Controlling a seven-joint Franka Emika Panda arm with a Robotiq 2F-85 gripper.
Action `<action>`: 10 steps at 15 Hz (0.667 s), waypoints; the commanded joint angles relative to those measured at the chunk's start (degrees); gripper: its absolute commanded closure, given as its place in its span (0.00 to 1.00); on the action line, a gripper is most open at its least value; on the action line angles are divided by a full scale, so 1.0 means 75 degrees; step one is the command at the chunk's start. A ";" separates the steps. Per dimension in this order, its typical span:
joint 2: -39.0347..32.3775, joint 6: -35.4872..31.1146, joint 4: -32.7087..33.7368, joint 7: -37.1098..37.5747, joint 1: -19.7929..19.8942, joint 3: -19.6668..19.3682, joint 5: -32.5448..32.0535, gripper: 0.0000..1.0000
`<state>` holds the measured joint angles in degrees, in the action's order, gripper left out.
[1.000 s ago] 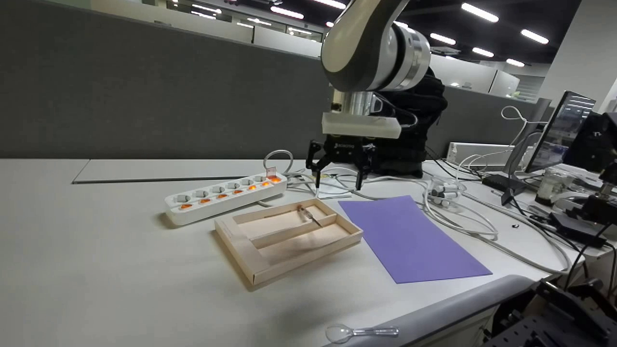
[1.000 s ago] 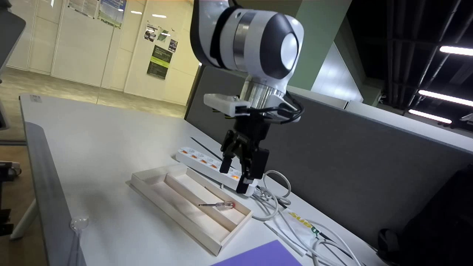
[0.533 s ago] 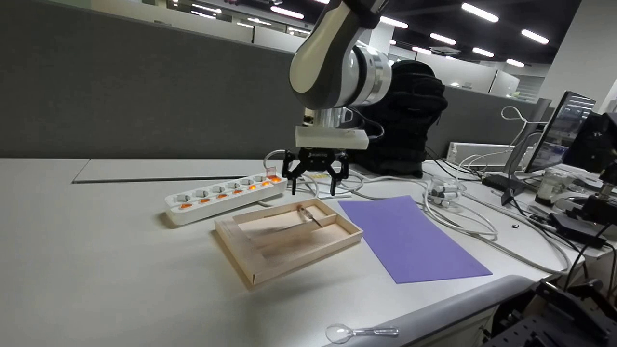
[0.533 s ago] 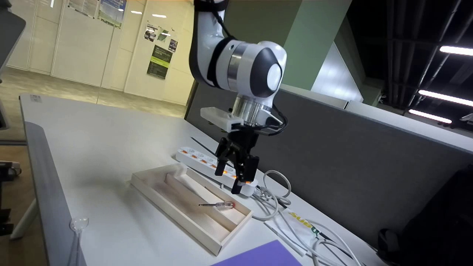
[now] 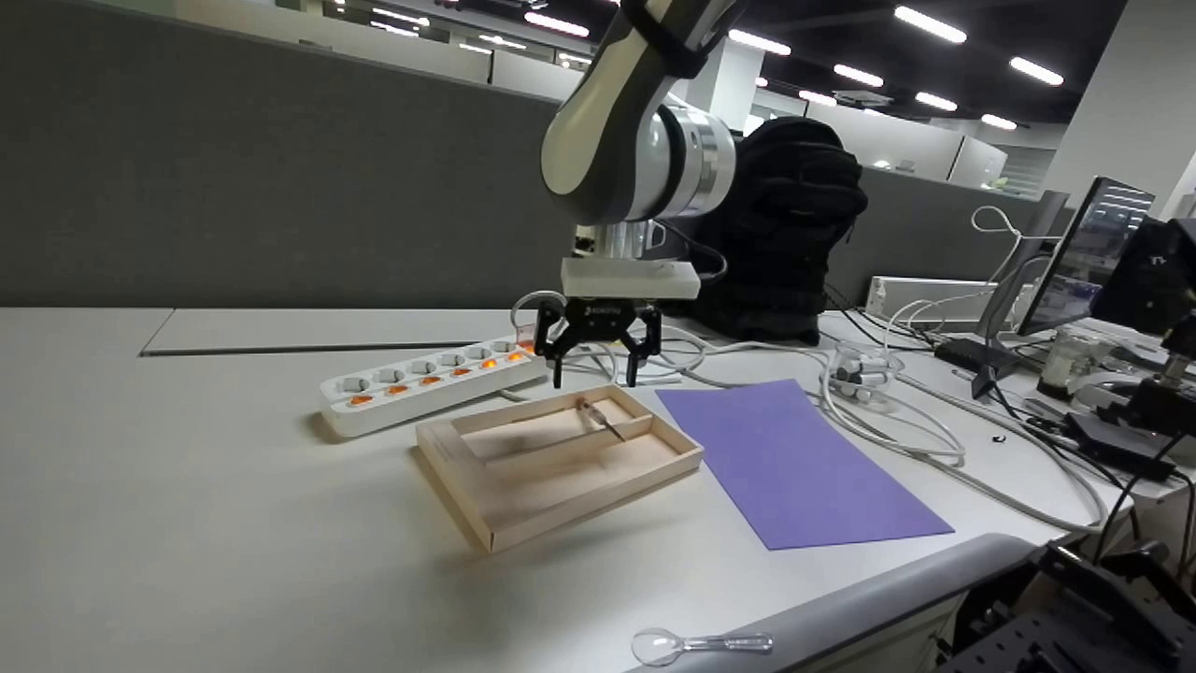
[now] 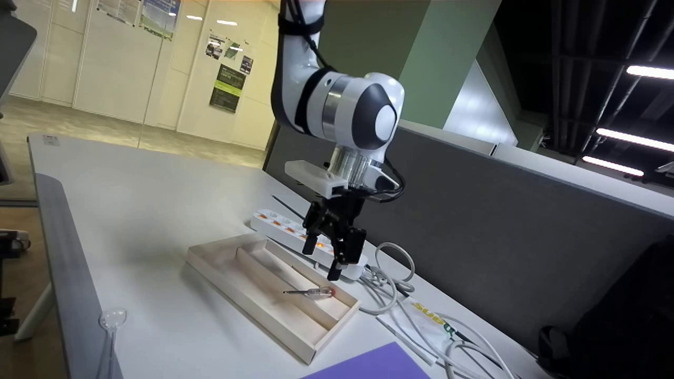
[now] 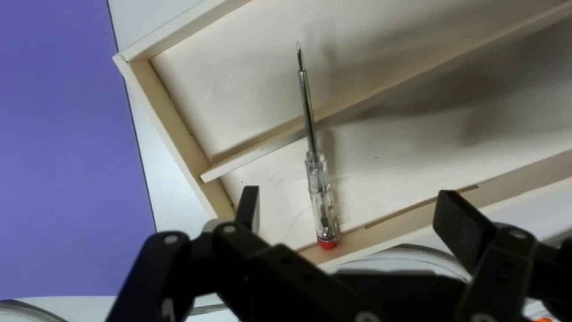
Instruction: Remove the screwdriver from the tray.
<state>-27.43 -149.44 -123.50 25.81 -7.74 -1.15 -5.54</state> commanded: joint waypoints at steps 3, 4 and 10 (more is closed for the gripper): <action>-0.0177 -0.0210 -0.0021 -0.0261 -0.0156 -0.0172 0.0116 0.00; -0.0255 -0.0270 -0.0003 -0.0325 -0.0146 -0.0166 0.0132 0.00; -0.0582 -0.0581 0.0083 -0.0572 -0.0303 -0.0312 0.0004 0.00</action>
<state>-30.96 -152.84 -123.63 22.43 -8.52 -2.11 -5.36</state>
